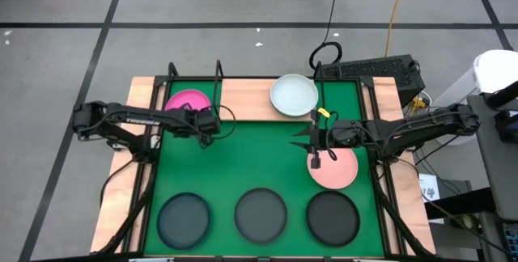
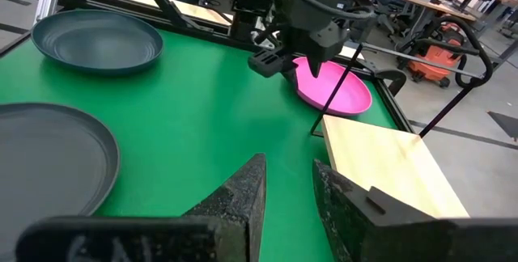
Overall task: Place and stack plates onto a shelf
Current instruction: Stack the pink plate on top of the gray plate on the shelf
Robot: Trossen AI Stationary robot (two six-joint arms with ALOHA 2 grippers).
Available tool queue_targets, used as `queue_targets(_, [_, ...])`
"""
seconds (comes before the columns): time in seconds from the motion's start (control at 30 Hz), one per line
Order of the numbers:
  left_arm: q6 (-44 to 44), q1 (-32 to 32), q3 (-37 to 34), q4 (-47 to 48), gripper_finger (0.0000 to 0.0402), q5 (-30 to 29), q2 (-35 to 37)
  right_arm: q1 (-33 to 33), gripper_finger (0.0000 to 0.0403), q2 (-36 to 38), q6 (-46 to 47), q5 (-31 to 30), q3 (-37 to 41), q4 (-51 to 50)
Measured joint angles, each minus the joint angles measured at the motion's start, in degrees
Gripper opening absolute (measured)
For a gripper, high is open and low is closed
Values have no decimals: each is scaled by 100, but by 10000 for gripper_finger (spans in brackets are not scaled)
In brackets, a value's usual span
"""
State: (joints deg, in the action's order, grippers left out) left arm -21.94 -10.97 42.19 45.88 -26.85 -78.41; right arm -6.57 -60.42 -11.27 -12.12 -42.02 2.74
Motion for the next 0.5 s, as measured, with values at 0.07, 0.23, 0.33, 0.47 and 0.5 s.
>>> queue_targets(0.07, [1,-26,0,-43,237,12,-125,-2,86,0,-4,0,-1,0])
queue_targets(0.23, [31,-73,-2,-58,237,140,-429,-2,86,0,4,0,-2,-2])
queue_targets(0.33, [-7,-97,2,-69,237,138,-577,-2,86,2,35,0,-2,0])
queue_targets(0.47, [-118,-211,0,-106,237,133,-785,-2,86,2,50,0,-2,0])
queue_targets(0.5, [-121,-256,0,-86,237,142,-821,-2,86,2,50,0,-2,0])
